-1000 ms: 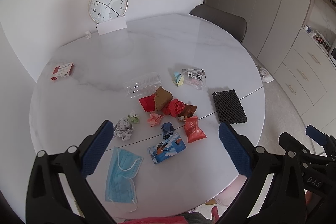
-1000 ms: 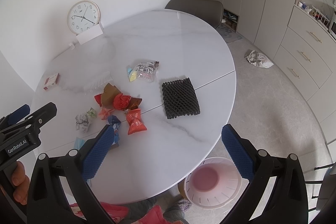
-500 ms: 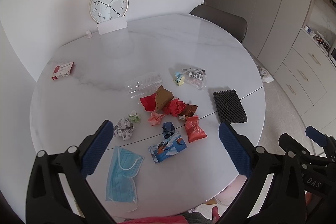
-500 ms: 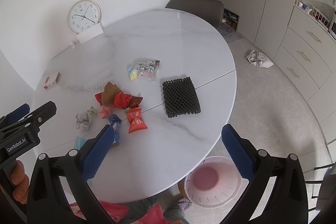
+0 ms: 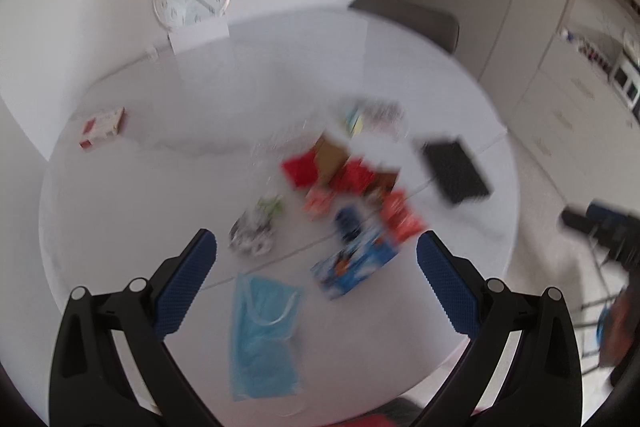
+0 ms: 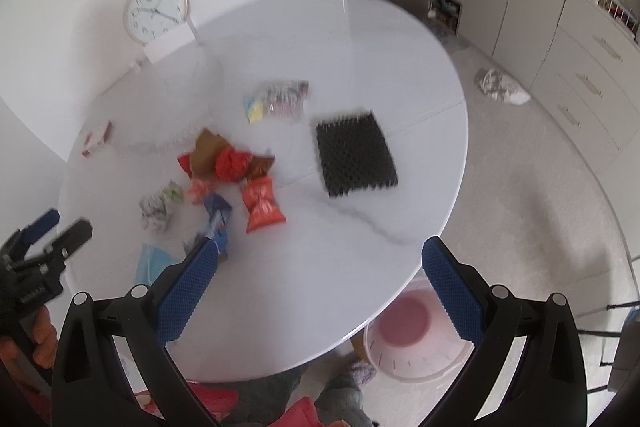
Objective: Collect trash
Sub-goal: 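Grasp the blue face mask with the left tool while the right tool grasps the black foam net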
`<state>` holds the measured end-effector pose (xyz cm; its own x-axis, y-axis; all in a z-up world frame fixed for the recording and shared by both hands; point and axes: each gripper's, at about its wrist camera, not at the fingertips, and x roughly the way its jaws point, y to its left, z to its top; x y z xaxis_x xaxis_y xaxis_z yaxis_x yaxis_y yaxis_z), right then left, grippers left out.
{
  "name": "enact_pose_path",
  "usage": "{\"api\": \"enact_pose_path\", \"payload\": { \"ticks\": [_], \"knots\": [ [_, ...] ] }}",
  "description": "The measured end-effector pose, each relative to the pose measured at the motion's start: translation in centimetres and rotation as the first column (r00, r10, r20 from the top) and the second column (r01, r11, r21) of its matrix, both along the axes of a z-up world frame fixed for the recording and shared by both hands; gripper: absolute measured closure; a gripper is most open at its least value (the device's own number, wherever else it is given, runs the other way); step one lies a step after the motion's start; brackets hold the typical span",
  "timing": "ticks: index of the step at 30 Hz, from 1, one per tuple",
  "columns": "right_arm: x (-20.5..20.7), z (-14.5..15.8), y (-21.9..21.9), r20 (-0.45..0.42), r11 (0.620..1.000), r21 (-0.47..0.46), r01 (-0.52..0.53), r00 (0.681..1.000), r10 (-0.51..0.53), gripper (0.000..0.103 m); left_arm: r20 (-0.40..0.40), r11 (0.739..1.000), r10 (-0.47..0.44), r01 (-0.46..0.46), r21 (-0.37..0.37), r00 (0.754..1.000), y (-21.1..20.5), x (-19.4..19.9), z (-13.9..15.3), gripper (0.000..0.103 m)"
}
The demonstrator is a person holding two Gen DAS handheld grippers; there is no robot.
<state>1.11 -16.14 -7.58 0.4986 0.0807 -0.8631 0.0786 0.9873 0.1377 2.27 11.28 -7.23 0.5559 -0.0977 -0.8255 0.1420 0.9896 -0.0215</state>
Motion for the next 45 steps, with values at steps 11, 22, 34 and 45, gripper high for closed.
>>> {"api": "enact_pose_path", "payload": {
  "ticks": [11, 22, 34, 45],
  "knots": [
    [1.3, -6.5, 0.4, -0.171, 0.999, -0.027, 0.026, 0.985, -0.031, 0.002, -0.195, 0.999, -0.035, 0.033, -0.013, 0.98, 7.8, 1.1, -12.9, 0.019],
    [2.8, -7.8, 0.8, -0.192, 0.997, -0.047, 0.061, 0.979, -0.068, 0.002, -0.261, 0.993, -0.111, 0.098, -0.062, 0.959, 6.7, 1.8, -16.8, 0.055],
    [7.2, -9.8, -0.2, -0.148, 0.988, -0.136, 0.078, 0.984, -0.098, 0.009, -0.256, 0.988, -0.115, 0.085, -0.127, 0.96, 7.0, 2.4, -16.2, 0.1],
    [15.7, -15.1, -0.9, -0.166, 0.991, -0.124, 0.047, 0.984, -0.067, 0.031, -0.141, 0.978, -0.171, 0.151, -0.144, 0.975, 6.8, 2.5, -9.0, 0.1]
  ]
}}
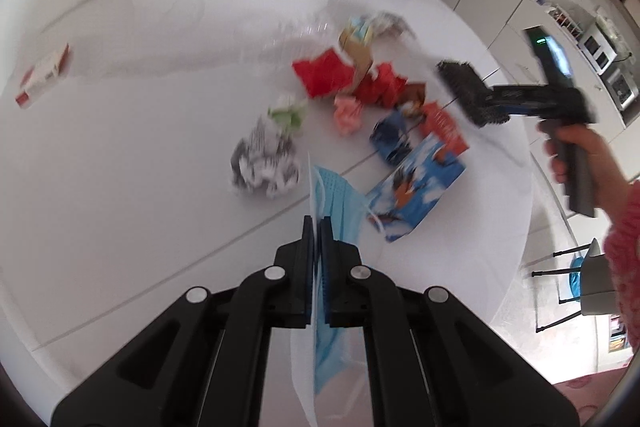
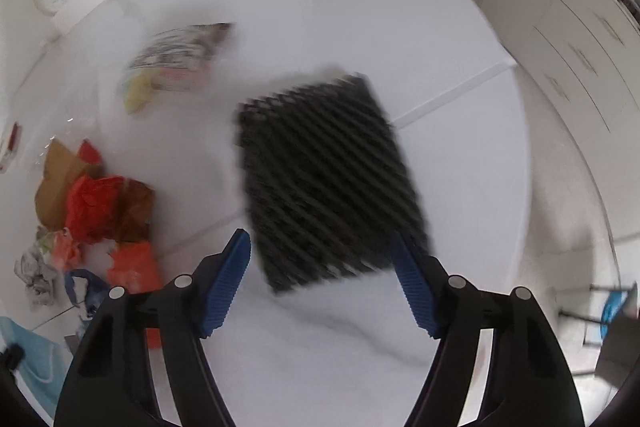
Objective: Collect trash
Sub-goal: 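Grasp the blue face mask with the left tool while the right tool grasps the black foam net, then carry mask and foam net to the bin and open both tools over it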
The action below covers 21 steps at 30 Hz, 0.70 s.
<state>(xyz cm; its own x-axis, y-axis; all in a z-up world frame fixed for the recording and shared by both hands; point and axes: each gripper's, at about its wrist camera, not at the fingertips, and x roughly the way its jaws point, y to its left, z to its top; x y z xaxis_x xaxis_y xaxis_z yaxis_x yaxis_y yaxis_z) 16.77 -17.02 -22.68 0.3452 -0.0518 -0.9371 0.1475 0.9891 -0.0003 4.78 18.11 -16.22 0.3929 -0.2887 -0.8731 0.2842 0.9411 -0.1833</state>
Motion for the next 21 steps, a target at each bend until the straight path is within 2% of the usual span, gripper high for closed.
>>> {"api": "enact_pose_path", "payload": {
  "ticks": [2, 4, 5, 8, 9, 14, 18, 21],
  "knots": [
    [0.5, -0.8, 1.4, -0.02, 0.997, -0.063, -0.046, 0.999, 0.045, 0.031, 0.013, 1.0, -0.007, 0.007, -0.015, 1.0, 0.5, 0.2, 1.4, 0.1],
    [0.9, -1.8, 2.0, -0.047, 0.99, -0.125, -0.065, 0.997, 0.06, 0.048, 0.03, 1.0, -0.015, 0.016, -0.021, 0.999, 0.1, 0.5, 2.2, 0.1],
    [0.9, -1.7, 2.1, -0.032, 0.988, -0.14, -0.065, 0.998, 0.061, 0.05, 0.04, 1.0, -0.021, 0.021, -0.021, 0.999, -0.2, 0.6, 2.6, 0.1],
    [0.6, -1.0, 1.4, 0.001, 0.992, -0.12, -0.038, 0.999, 0.039, 0.075, 0.065, 0.998, -0.048, 0.05, -0.033, 0.997, -1.3, 1.0, 3.8, 0.1],
    [0.5, -0.7, 1.1, 0.014, 0.995, -0.097, -0.034, 0.999, 0.035, 0.091, 0.074, 0.997, -0.063, 0.066, -0.037, 0.995, -1.7, 1.1, 4.2, 0.1],
    [-2.1, 1.9, -1.3, 0.063, 0.997, 0.07, 0.035, 0.997, -0.039, 0.091, 0.114, 0.984, -0.164, 0.17, -0.046, 0.98, -4.7, 1.5, 5.7, 0.1],
    [-9.5, 6.3, -3.8, 0.125, 0.981, 0.165, 0.104, 0.984, -0.125, 0.091, 0.144, 0.962, -0.259, 0.268, -0.047, 0.955, -7.8, 1.1, 6.9, 0.1],
    [-16.4, 7.6, -5.9, 0.116, 0.977, 0.148, 0.155, 0.978, -0.173, 0.09, 0.143, 0.933, -0.334, 0.348, -0.093, 0.932, -10.8, 0.7, 7.8, 0.1]
  ]
}}
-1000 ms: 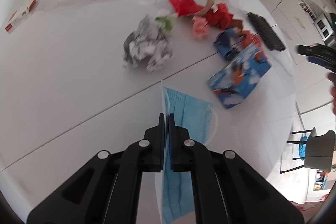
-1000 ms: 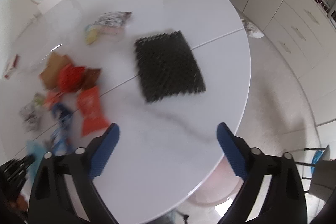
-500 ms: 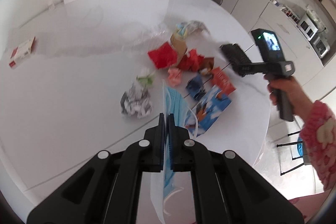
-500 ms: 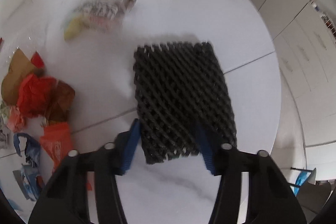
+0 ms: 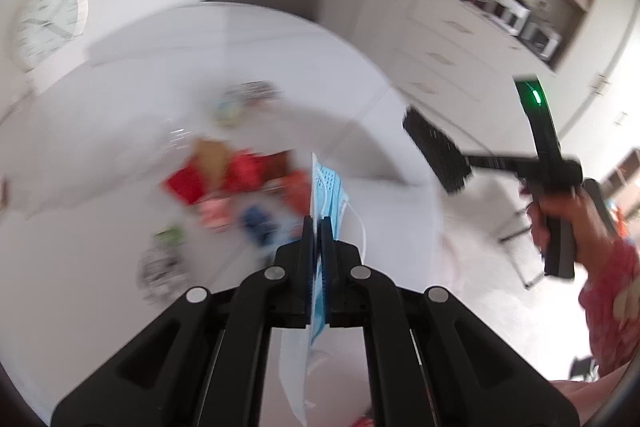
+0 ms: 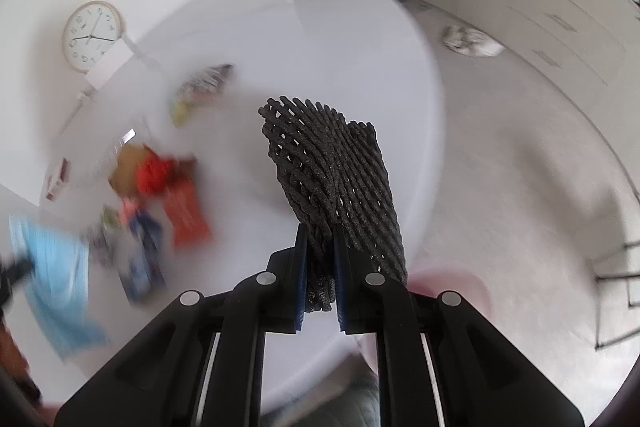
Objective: Collect trash
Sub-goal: 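Carry mask and foam net to the bin and open both tools over it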
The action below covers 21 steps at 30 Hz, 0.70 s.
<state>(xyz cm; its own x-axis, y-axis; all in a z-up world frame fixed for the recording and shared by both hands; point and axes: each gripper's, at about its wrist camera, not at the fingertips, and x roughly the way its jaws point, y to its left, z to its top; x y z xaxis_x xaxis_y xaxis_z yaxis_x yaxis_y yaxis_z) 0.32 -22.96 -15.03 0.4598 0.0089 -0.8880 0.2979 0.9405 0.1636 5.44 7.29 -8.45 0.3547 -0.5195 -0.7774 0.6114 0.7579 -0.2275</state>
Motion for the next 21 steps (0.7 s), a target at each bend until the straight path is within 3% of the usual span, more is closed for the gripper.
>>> {"api": "enact_pose_path", "payload": {
  "ticks": [2, 5, 8, 10, 11, 13, 16, 21],
  "knots": [
    [-2.9, -1.2, -1.1, -0.044, 0.999, -0.01, 0.032, 0.999, -0.032, 0.09, -0.005, 0.998, -0.052, 0.052, -0.018, 0.999, -2.4, -0.6, 0.4, 0.1],
    [-6.4, -6.2, -3.3, -0.149, 0.997, 0.003, 0.072, 0.986, -0.071, 0.089, -0.003, 0.991, -0.13, 0.13, -0.024, 0.991, -7.3, -2.0, 0.8, 0.1],
    [-7.5, -14.8, -5.6, -0.261, 0.996, 0.043, 0.08, 0.963, -0.066, 0.088, -0.028, 0.984, -0.175, 0.174, -0.031, 0.984, -11.3, -3.2, 0.3, 0.1],
    [-7.8, -18.9, -6.6, -0.308, 0.995, 0.067, 0.076, 0.95, -0.051, 0.082, -0.055, 0.98, -0.197, 0.196, -0.026, 0.979, -14.7, -4.6, -0.4, 0.1],
    [-7.8, -20.8, -7.0, -0.328, 0.994, 0.082, 0.072, 0.944, -0.041, 0.075, -0.066, 0.979, -0.206, 0.205, -0.017, 0.976, -16.4, -5.3, -0.8, 0.1],
    [-7.8, -23.8, -7.6, -0.368, 0.994, 0.089, 0.062, 0.929, -0.025, 0.035, -0.089, 0.975, -0.223, 0.224, -0.001, 0.971, -18.9, -6.5, -1.7, 0.1],
    [-8.8, -24.2, -8.6, -0.36, 0.992, 0.11, 0.059, 0.933, -0.016, 0.025, -0.122, 0.969, -0.24, 0.245, 0.025, 0.963, -22.7, -8.0, -3.6, 0.1],
    [-13.8, -19.7, -12.8, -0.269, 0.978, 0.153, 0.141, 0.958, -0.096, 0.011, -0.204, 0.969, -0.226, 0.241, 0.054, 0.953, -28.4, -9.6, -7.9, 0.1]
  ]
}}
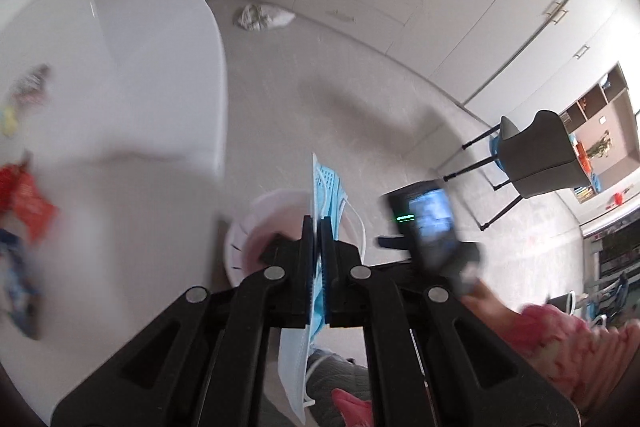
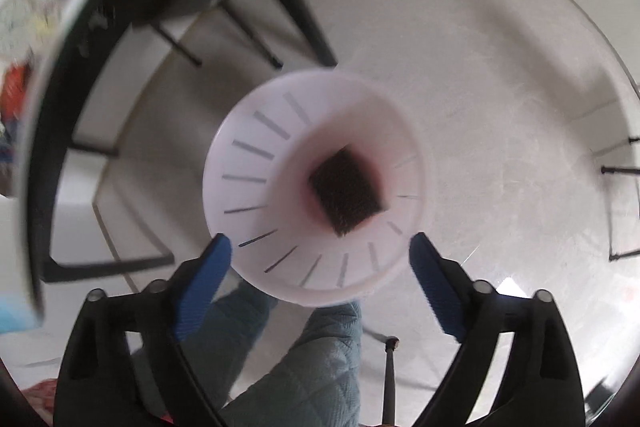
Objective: Collect trash
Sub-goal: 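Carry mask and foam net to the bin and open both tools over it, then grasp the crumpled newspaper ball with the left tool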
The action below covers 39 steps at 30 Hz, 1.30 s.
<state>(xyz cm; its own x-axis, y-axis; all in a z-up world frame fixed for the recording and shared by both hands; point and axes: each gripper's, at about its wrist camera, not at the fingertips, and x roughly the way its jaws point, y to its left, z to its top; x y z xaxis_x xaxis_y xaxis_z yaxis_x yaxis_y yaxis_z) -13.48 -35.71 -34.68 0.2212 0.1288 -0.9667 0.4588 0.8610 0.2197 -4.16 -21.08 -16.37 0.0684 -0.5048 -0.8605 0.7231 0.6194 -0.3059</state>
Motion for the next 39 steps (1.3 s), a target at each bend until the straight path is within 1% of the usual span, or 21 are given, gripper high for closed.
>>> {"api": "enact_pose_path", "payload": {
  "ticks": [2, 5, 7, 8, 9, 11, 13, 15, 16, 18, 19, 21, 23, 24, 25, 26, 29, 31, 34, 37, 39],
  "knots": [
    [-2.1, 2.2, -2.1, 0.028, 0.999, -0.017, 0.033, 0.999, -0.033, 0.011, -0.031, 1.0, -0.001, 0.002, 0.023, 1.0, -1.9, -0.5, -2.2, 0.1],
    [-4.6, 4.4, -4.6, 0.057, 0.996, -0.054, 0.069, 0.996, -0.066, 0.008, -0.079, 0.994, -0.015, 0.024, 0.11, 0.997, -4.8, -1.2, -7.1, 0.098],
    [-5.6, 5.2, -5.7, 0.069, 0.995, -0.058, 0.087, 0.994, -0.083, 0.007, -0.115, 0.987, 0.0, 0.019, 0.159, 0.993, -5.7, -1.2, -9.6, 0.089],
    [-6.1, 5.6, -6.1, 0.075, 0.993, -0.055, 0.1, 0.993, -0.096, 0.007, -0.136, 0.983, 0.014, 0.011, 0.181, 0.991, -6.1, -1.3, -11.0, 0.076],
    [-6.4, 5.8, -6.3, 0.08, 0.992, -0.055, 0.109, 0.991, -0.105, 0.007, -0.138, 0.98, 0.032, -0.004, 0.199, 0.99, -5.6, -1.4, -11.8, 0.057],
    [-6.7, 6.0, -6.7, 0.087, 0.991, -0.052, 0.127, 0.989, -0.122, 0.007, -0.122, 0.975, 0.062, -0.033, 0.221, 0.991, -5.4, -1.1, -13.0, 0.043],
    [-6.8, 6.0, -6.7, 0.094, 0.989, -0.046, 0.139, 0.986, -0.135, 0.007, -0.118, 0.969, 0.072, -0.041, 0.245, 0.99, -5.1, -0.8, -13.6, 0.042],
    [-6.4, 5.7, -6.4, 0.092, 0.989, -0.043, 0.142, 0.986, -0.137, 0.007, -0.113, 0.964, 0.085, -0.054, 0.26, 0.99, -5.0, -0.8, -13.3, 0.041],
    [-6.6, 6.1, -6.6, 0.095, 0.989, -0.045, 0.139, 0.986, -0.134, 0.007, -0.101, 0.965, 0.094, -0.066, 0.253, 0.99, -4.7, -0.9, -12.4, 0.041],
    [-6.5, 7.3, -6.4, 0.109, 0.99, -0.065, 0.128, 0.987, -0.12, 0.007, -0.063, 0.969, 0.105, -0.088, 0.229, 0.993, -4.5, -1.0, -9.8, 0.032],
    [-6.7, 8.4, -6.4, 0.121, 0.99, -0.076, 0.12, 0.987, -0.11, 0.007, -0.03, 0.974, 0.108, -0.099, 0.206, 0.994, -4.3, -1.2, -7.9, 0.028],
    [-6.0, 10.8, -5.7, 0.16, 0.99, -0.102, 0.1, 0.984, -0.083, 0.007, 0.032, 0.981, 0.11, -0.114, 0.155, 0.993, -3.5, -1.8, -3.9, 0.015],
    [-5.1, 13.6, -4.8, 0.215, 0.989, -0.127, 0.08, 0.975, -0.051, 0.007, 0.11, 0.985, 0.124, -0.137, 0.11, 0.986, -1.7, -2.2, 0.7, 0.008],
    [-4.4, 15.5, -4.1, 0.25, 0.987, -0.145, 0.064, 0.968, -0.026, 0.007, 0.135, 0.984, 0.137, -0.151, 0.095, 0.981, -0.9, -2.1, 2.1, 0.008],
    [-3.9, 16.8, -3.5, 0.278, 0.986, -0.158, 0.053, 0.961, -0.007, 0.004, 0.161, 0.982, 0.156, -0.17, 0.079, 0.975, 0.3, -2.1, 3.9, 0.008],
    [-3.3, 18.1, -2.8, 0.307, 0.984, -0.171, 0.043, 0.952, 0.012, 0.002, 0.191, 0.978, 0.184, -0.199, 0.062, 0.964, 1.9, -2.1, 5.8, 0.008],
    [-1.1, 21.8, -0.1, 0.383, 0.978, -0.206, -0.001, 0.92, 0.082, 0.003, 0.252, 0.959, 0.267, -0.282, 0.027, 0.93, 5.9, -1.6, 9.4, 0.008],
    [0.8, 23.6, 2.0, 0.422, 0.974, -0.223, -0.048, 0.895, 0.141, 0.003, 0.303, 0.935, 0.336, -0.353, 0.004, 0.892, 9.5, -1.4, 11.3, 0.008],
    [3.5, 25.4, 5.6, 0.456, 0.957, -0.264, -0.125, 0.858, 0.237, 0.003, 0.364, 0.895, 0.419, -0.447, -0.007, 0.832, 14.6, -0.6, 12.5, 0.008],
    [5.5, 26.0, 8.7, 0.468, 0.938, -0.287, -0.192, 0.827, 0.313, 0.003, 0.386, 0.856, 0.475, -0.516, 0.004, 0.791, 19.0, 0.5, 12.8, 0.008],
    [7.1, 26.3, 11.2, 0.465, 0.923, -0.3, -0.243, 0.807, 0.364, 0.003, 0.396, 0.834, 0.501, -0.552, 0.016, 0.769, 21.1, 1.1, 12.3, 0.008]
  ]
}}
